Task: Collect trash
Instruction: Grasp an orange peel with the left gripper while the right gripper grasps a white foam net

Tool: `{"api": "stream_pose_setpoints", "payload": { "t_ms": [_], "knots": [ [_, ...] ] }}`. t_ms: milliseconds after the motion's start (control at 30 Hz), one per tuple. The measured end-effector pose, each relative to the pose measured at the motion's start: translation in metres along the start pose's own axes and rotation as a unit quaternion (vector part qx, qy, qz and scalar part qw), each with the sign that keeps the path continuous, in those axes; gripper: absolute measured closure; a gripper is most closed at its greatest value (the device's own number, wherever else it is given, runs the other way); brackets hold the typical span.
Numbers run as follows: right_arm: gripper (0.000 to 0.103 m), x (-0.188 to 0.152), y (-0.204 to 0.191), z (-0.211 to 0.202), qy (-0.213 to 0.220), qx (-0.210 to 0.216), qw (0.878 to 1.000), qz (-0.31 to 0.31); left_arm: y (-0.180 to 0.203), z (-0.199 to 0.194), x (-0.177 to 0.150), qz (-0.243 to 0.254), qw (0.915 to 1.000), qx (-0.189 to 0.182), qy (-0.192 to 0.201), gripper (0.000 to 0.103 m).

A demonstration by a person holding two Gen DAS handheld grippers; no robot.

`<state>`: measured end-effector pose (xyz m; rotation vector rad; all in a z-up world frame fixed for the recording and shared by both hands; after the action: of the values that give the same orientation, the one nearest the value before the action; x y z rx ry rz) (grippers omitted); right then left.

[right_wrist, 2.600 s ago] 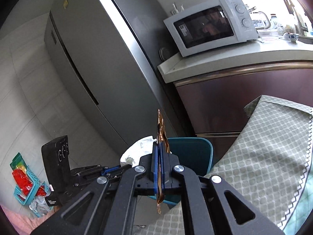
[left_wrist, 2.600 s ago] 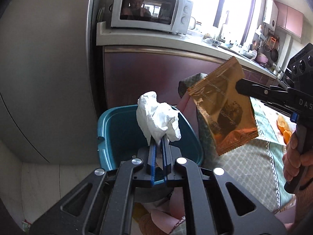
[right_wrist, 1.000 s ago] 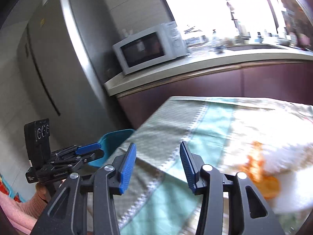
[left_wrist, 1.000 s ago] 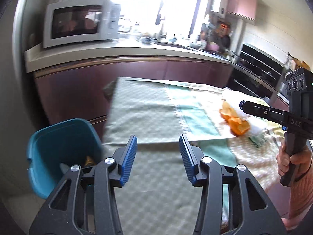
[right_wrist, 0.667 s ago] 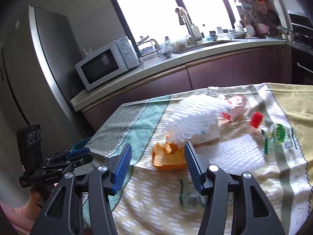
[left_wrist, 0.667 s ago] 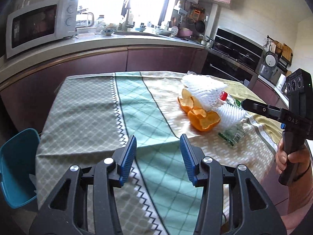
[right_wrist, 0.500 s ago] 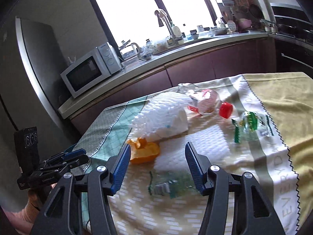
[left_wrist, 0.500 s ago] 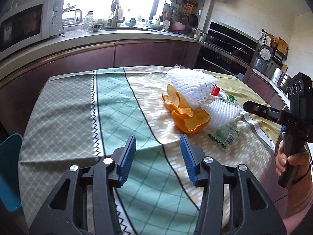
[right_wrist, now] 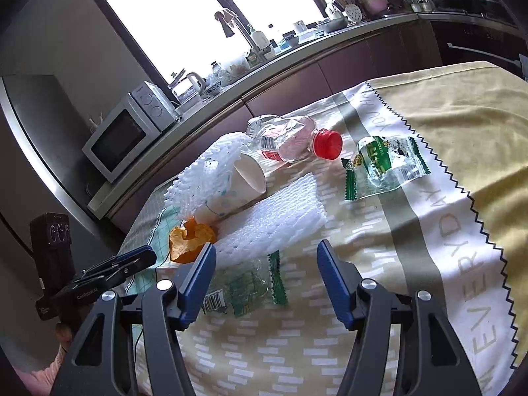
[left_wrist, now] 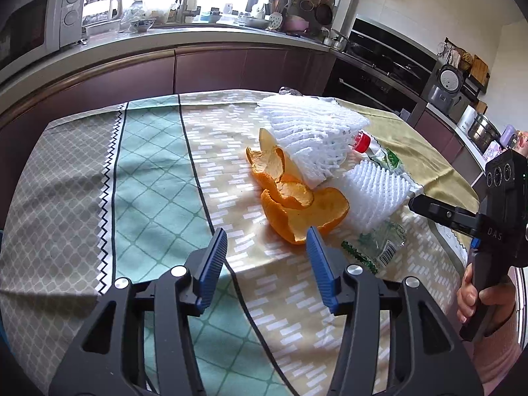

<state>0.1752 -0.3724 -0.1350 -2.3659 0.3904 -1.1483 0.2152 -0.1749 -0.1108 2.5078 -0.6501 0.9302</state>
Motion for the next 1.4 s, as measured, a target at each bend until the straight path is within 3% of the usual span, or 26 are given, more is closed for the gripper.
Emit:
{"api": "stream_pose_setpoints", "payload": {
  "t_ms": [267,400,633,767,967,1400],
  "knots": [
    [0.042,0.005,0.006,0.01,0.006,0.019,0.999,0.03,0.007,0.024,0.008,0.0,0.9998,-0.003,-0.02,0.053],
    [0.043,0.006,0.01,0.014,0.007,0.026,0.999,0.044,0.008,0.035,0.009,-0.006,0.9994,-0.011,-0.034,0.058],
    [0.057,0.005,0.011,0.016,0.0,0.041,0.998,0.052,0.007,0.044,0.005,-0.015,0.9985,-0.023,-0.047,0.081],
    [0.072,0.004,0.013,0.014,0.001,0.053,0.997,0.061,0.007,0.044,0.005,-0.018,0.9984,-0.026,-0.048,0.087],
    [0.086,0.003,0.014,0.01,0.006,0.062,0.996,0.066,0.009,0.036,0.001,-0.017,0.9986,-0.029,-0.041,0.09],
    [0.091,0.006,0.0,-0.019,0.032,0.081,0.995,0.049,0.0,-0.011,-0.011,-0.019,0.9993,-0.03,-0.014,0.093]
  ]
}}
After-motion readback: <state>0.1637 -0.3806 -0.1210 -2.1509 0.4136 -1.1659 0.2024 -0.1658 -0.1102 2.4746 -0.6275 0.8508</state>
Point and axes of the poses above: each gripper's, at about its wrist camera, not at the fingertips, and z roughly the way its jaws point, y to its right, x to its top, the point moved 6 cm from there along z, roughly the way its jaws point, and after that the axes turned 3 degrees about x, right-handed, at the moved point
